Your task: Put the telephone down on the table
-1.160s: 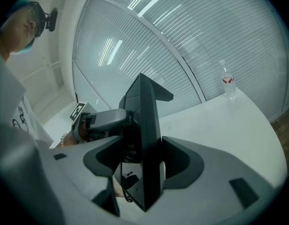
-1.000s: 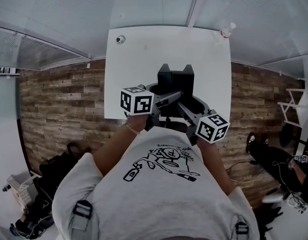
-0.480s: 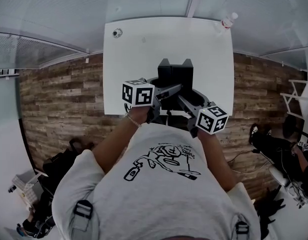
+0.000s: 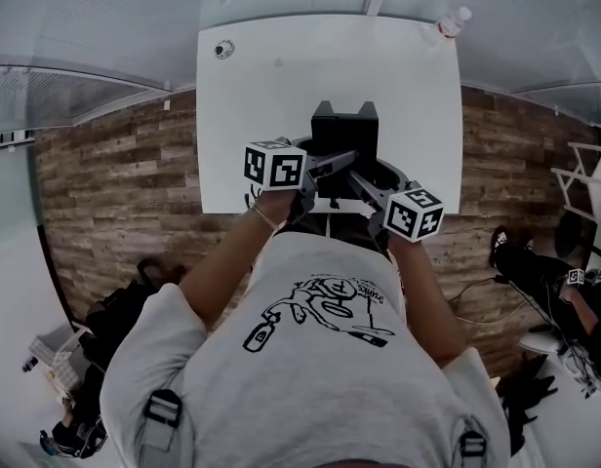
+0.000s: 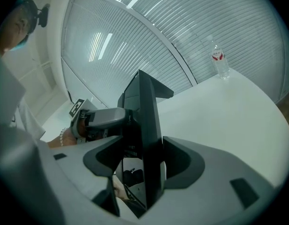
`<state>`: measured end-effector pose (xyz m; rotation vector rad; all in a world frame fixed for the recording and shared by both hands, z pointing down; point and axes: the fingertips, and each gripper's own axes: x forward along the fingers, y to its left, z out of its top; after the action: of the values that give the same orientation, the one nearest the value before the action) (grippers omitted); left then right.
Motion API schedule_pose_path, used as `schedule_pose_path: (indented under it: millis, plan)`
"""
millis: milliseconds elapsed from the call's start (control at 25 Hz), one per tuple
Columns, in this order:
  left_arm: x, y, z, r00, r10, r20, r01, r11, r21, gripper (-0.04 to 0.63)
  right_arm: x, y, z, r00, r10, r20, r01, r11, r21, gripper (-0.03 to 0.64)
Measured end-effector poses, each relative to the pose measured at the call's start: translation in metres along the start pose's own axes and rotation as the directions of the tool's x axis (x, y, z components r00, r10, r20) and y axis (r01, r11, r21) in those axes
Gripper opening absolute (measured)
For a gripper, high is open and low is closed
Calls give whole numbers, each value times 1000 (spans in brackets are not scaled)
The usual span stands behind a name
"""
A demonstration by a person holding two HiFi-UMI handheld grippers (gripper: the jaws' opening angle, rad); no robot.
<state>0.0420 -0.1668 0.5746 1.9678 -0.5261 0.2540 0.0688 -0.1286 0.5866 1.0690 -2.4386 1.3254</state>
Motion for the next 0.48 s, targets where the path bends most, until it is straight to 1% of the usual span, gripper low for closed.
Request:
schedule_pose_path:
  millis: [240,480]
  plan:
    - [18,19,-4,1000,-1,-26,1,1000,-3,295,11,-23,-8,1000,-7,-23,8,1000,25,239]
    - [31,41,-12,999,1,-51,-2,1000,-17,295,25,-41,-20,997,-13,-73,16,999,45,239]
